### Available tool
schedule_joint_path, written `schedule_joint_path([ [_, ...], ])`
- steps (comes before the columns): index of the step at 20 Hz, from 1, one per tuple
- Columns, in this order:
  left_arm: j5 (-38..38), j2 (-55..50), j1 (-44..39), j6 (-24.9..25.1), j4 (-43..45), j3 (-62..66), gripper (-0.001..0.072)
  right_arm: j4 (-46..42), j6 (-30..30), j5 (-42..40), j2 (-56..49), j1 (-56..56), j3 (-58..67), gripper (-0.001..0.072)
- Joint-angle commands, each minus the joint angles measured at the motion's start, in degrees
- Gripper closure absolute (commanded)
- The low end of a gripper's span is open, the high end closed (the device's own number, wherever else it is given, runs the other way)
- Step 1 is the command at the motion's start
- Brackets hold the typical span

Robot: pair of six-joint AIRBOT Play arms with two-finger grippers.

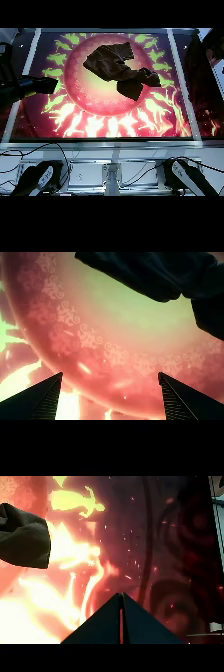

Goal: Fold the clothes and pants, and hang the long-sleeved shirts on hangers.

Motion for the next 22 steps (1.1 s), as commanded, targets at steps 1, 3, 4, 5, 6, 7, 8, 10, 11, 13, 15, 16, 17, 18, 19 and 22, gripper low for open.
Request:
schedule_joint_path([
  [1, 0.0, 0.04, 0.04, 0.0, 0.0, 0.04, 0.0015, 0.0, 0.02, 0.02, -0.02, 0.04, 0.07, 0.07],
  [3, 0.0, 0.04, 0.04, -0.02, 0.0, 0.04, 0.0015, 0.0, 0.02, 0.02, -0.02, 0.04, 0.07, 0.07],
  [4, 0.0, 0.04, 0.04, 0.0, 0.0, 0.04, 0.0015, 0.0, 0.02, 0.02, -0.02, 0.04, 0.07, 0.07],
  [5, 0.0, 0.04, 0.04, 0.0, 0.0, 0.04, 0.0015, 0.0, 0.02, 0.02, -0.02, 0.04, 0.07, 0.07],
  [6, 0.0, 0.04, 0.04, 0.0, 0.0, 0.04, 0.0015, 0.0, 0.02, 0.02, -0.02, 0.04, 0.07, 0.07],
  [7, 0.0, 0.04, 0.04, 0.0, 0.0, 0.04, 0.0015, 0.0, 0.02, 0.02, -0.02, 0.04, 0.07, 0.07],
  [8, 0.0, 0.04, 0.04, 0.0, 0.0, 0.04, 0.0015, 0.0, 0.02, 0.02, -0.02, 0.04, 0.07, 0.07],
  [10, 0.0, 0.04, 0.04, 0.0, 0.0, 0.04, 0.0015, 0.0, 0.02, 0.02, -0.02, 0.04, 0.07, 0.07],
  [11, 0.0, 0.04, 0.04, 0.0, 0.0, 0.04, 0.0015, 0.0, 0.02, 0.02, -0.02, 0.04, 0.07, 0.07],
  [13, 0.0, 0.04, 0.04, 0.0, 0.0, 0.04, 0.0015, 0.0, 0.02, 0.02, -0.02, 0.04, 0.07, 0.07],
  [15, 0.31, -0.02, 0.02, 0.0, -0.04, 0.04, 0.0015, 0.04, 0.02, 0.02, -0.02, 0.04, 0.07, 0.07],
  [16, 2.21, -0.22, 0.0, -0.02, -0.09, 0.02, 0.0015, 0.09, 0.02, 0.02, -0.02, 0.04, 0.07, 0.07],
  [17, 4.83, -0.57, 0.0, -0.02, -0.46, 0.02, 0.0015, 0.46, 0.02, 0.02, -0.02, 0.04, 0.07, 0.07],
  [18, 6.19, -0.92, -0.04, -0.02, -1.14, 0.02, 0.0015, 1.7, 0.04, 0.04, -0.02, 0.04, 0.07, 0.07],
  [19, 5.99, -1.07, -0.04, -0.04, -1.55, 0.02, 0.0015, 3.72, 0.04, -0.15, -0.02, 0.04, 0.07, 0.07],
  [22, 6.67, -1.2, -0.04, -0.04, -1.7, 0.02, 0.0015, 12.57, 0.07, -1.99, -0.28, 0.04, -0.13, 0.07],
])
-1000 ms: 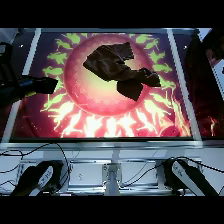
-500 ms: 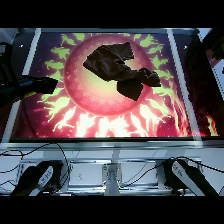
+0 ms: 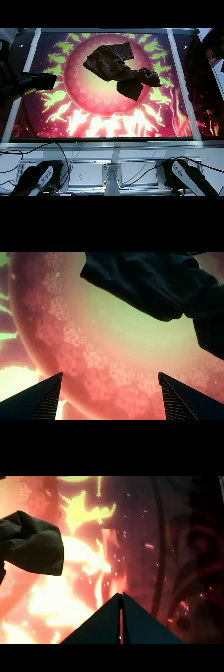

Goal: Fold the clothes and pants, and hang the long-sleeved shirts on hangers.

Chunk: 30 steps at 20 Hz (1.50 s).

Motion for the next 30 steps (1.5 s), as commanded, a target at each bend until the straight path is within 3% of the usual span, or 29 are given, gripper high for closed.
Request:
schedule_joint_path([
  [1, 2.73, -0.44, -0.04, 0.0, -0.98, 0.04, 0.0015, 10.97, 0.07, -1.38, -0.42, 0.04, -0.55, 0.07],
  [6, 4.37, -2.73, -0.04, 0.0, -1.66, 0.04, 0.0015, 16.22, 5.07, -1.51, -7.5, 0.07, -11.41, 0.0699],
  [8, 4.37, -3.67, -0.04, 0.0, -2.05, 0.04, 0.0015, 22.86, 5.99, -1.75, -11.45, 0.31, -18.14, 0.0698],
  [9, 4.37, -4.0, -0.04, 0.0, -2.1, 0.04, 0.0015, 26.1, 5.92, -2.36, -13.38, 0.96, -20.92, 0.0663],
  [11, 4.37, -4.52, -0.04, -0.02, -5.11, 0.04, 0.0015, 29.81, 5.86, -4.39, -17.86, 4.31, -24.83, 0.0465],
  [12, 4.35, -4.68, -0.04, -0.02, -7.28, 0.04, 0.0015, 30.47, 5.66, -5.44, -20.06, 6.71, -25.42, 0.0416],
  [14, 4.37, -4.81, -0.04, 0.0, -10.71, 0.04, 0.0015, 31.1, 5.42, -9.2, -24.04, 12.83, -25.44, 0.0418],
  [15, 4.37, -4.81, -0.04, 0.0, -10.93, 0.04, 0.0015, 31.04, 5.44, -12.37, -25.33, 15.93, -25.44, 0.0464],
  [16, 4.37, -4.81, -0.04, 0.0, -10.93, 0.04, 0.0015, 30.93, 5.44, -16.13, -26.29, 18.99, -25.44, 0.0583],
  [17, 4.37, -4.81, -0.04, 0.0, -10.91, 0.04, 0.0015, 30.84, 5.46, -19.85, -26.77, 21.42, -25.44, 0.0628],
  [18, 4.37, -4.81, -0.02, 0.0, -10.91, 0.04, 0.0015, 30.73, 5.53, -24.09, -27.12, 23.54, -25.44, 0.06],
  [19, 4.33, -4.81, -0.02, 0.0, -10.91, 0.04, 0.0015, 30.75, 6.23, -27.69, -27.5, 24.81, -25.42, 0.0465],
  [20, 4.04, -4.81, -0.02, -0.02, -10.95, 0.04, 0.0015, 30.77, 8.04, -30.45, -28.06, 25.42, -25.4, 0.0395],
  [21, 3.61, -4.81, -0.07, -0.02, -10.95, 0.04, 0.0015, 30.8, 9.68, -31.17, -29.0, 25.31, -25.14, 0.0393],
  [25, 3.54, -4.85, -0.04, 0.0, -10.91, 0.04, 0.0015, 31.67, 10.47, -24.74, -34.49, 22.43, -21.94, 0.0363],
  [30, 3.54, -5.66, -0.04, -0.02, -10.93, 0.04, 0.0015, 36.61, 9.92, -15.5, -40.48, 18.6, -18.84, 0.0258],
])
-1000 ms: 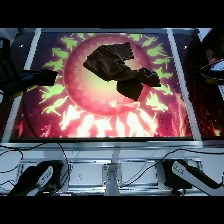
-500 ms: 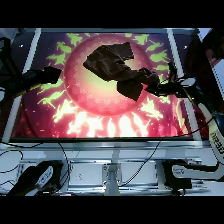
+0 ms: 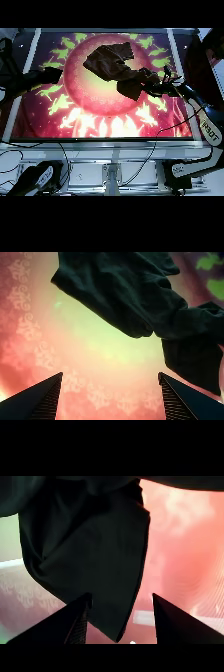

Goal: Fold the clothes and pants, and hang the long-sleeved shirts on hangers.

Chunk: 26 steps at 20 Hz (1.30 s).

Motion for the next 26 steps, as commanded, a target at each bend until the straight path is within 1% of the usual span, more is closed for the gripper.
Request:
schedule_joint_path([
  [1, -0.02, -0.57, 0.0, 0.02, -0.04, 0.04, 0.0015, 3.26, -0.15, 6.03, -4.26, -1.51, 1.79, 0.0258],
  [4, 0.0, -1.31, 0.0, 0.02, -0.04, 0.04, 0.0015, 6.86, -1.81, 6.95, -6.43, -0.39, 1.86, 0.0259],
  [7, 0.04, -2.29, 0.0, 0.02, -0.04, 0.04, 0.0015, 7.52, -1.2, 4.7, -7.13, 2.36, 1.86, 0.0271],
  [9, 0.02, -3.1, 0.0, 0.02, -0.04, 0.04, 0.0015, 7.72, 0.15, 2.25, -7.34, 4.02, 1.86, 0.0352],
  [11, 0.02, -4.07, 0.0, 0.02, -0.04, 0.04, 0.0015, 7.74, 0.09, 0.2, -7.34, 5.33, 1.88, 0.0457],
  [12, 0.02, -4.57, 0.0, 0.02, -0.04, 0.04, 0.0015, 7.78, 0.09, -0.72, -7.34, 5.73, 1.88, 0.0556],
  [13, 0.02, -5.03, 0.0, 0.02, -0.07, 0.04, 0.0015, 7.69, 0.07, -1.01, -7.28, 5.75, 2.05, 0.0686],
  [14, 0.09, -5.46, 0.0, 0.0, -0.07, 0.04, 0.0015, 7.72, 0.04, -0.74, -6.95, 5.75, 2.03, 0.07],
  [16, 0.13, -5.97, 0.0, -0.02, -1.66, 0.04, 0.0015, 7.1, -0.7, 2.16, -5.4, 5.09, 2.03, 0.07],
  [17, 0.15, -5.99, 0.0, 0.0, -3.45, 0.04, 0.0015, 6.16, -3.3, 5.11, -3.85, 4.55, 2.03, 0.0701],
  [18, 0.15, -5.99, -0.02, 0.0, -5.49, 0.04, 0.0015, 3.3, -5.55, 8.31, -1.77, 4.07, 2.03, 0.0701],
  [20, -0.07, -5.99, -0.02, 0.0, -6.23, 0.04, 0.0015, -6.23, -5.27, 13.46, 3.5, 3.8, 1.01, 0.0701],
  [21, -0.52, -5.99, -0.02, 0.02, -6.23, 0.04, 0.0015, -9.33, -4.52, 14.99, 6.62, 3.82, -0.72, 0.0701],
  [23, -2.14, -5.99, -0.02, 0.02, -6.23, 0.04, 0.0015, -12.41, -4.37, 15.82, 14.43, 3.8, -7.08, 0.0701],
  [26, -2.89, -5.99, -0.02, 0.0, -6.23, -0.5, 0.0015, -13.73, -3.63, 16.31, 28.33, 3.8, -19.43, 0.0701],
])
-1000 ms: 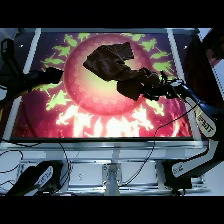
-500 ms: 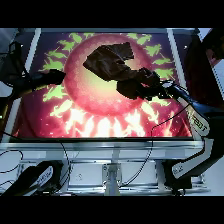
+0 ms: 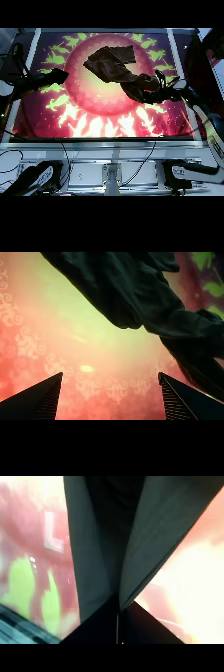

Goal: Fold the clothes and pants, and hang the long-sleeved shirts on hangers.

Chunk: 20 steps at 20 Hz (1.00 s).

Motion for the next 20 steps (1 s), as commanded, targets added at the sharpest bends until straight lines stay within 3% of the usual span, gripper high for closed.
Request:
schedule_joint_path([
  [1, -1.09, -0.04, -0.02, 0.02, -0.42, -0.98, 0.0018, -4.2, 1.53, 2.45, 16.06, -0.07, -12.96, 0.0701],
  [4, -1.05, -0.46, -1.73, 0.02, -0.42, -4.46, 0.0021, -7.58, 6.6, 6.23, 32.17, -0.07, -22.14, 0.0701],
  [7, 0.2, -4.15, -7.87, 0.04, -2.58, -7.19, 0.0021, -16.46, 13.6, 16.02, 46.4, -0.07, -24.74, 0.0701],
  [9, 4.74, -8.79, -13.92, 0.04, -4.98, -7.34, 0.0021, -20.48, 17.18, 21.53, 55.34, -0.07, -24.72, 0.0701],
  [12, 16.7, -17.53, -22.77, 0.0, -8.7, -7.32, 0.0021, -22.08, 20.98, 22.77, 67.14, -0.07, -24.68, 0.0701],
  [16, 25.31, -26.95, -26.03, 0.04, -22.99, -7.15, 0.0026, -22.12, 23.98, 23.39, 74.49, -0.07, -24.68, 0.0701],
  [17, 25.55, -28.44, -26.03, 0.07, -23.87, -7.15, 0.0067, -22.12, 23.96, 23.41, 74.84, -0.07, -24.68, 0.0701],
  [19, 26.05, -30.53, -26.03, 0.04, -23.98, -7.13, 0.0263, -22.1, 23.96, 23.41, 74.69, -0.07, -24.68, 0.0701],
  [20, 26.93, -31.1, -26.05, 0.04, -23.98, -7.13, 0.0275, -22.05, 23.98, 23.45, 74.71, -0.07, -24.68, 0.0701],
])
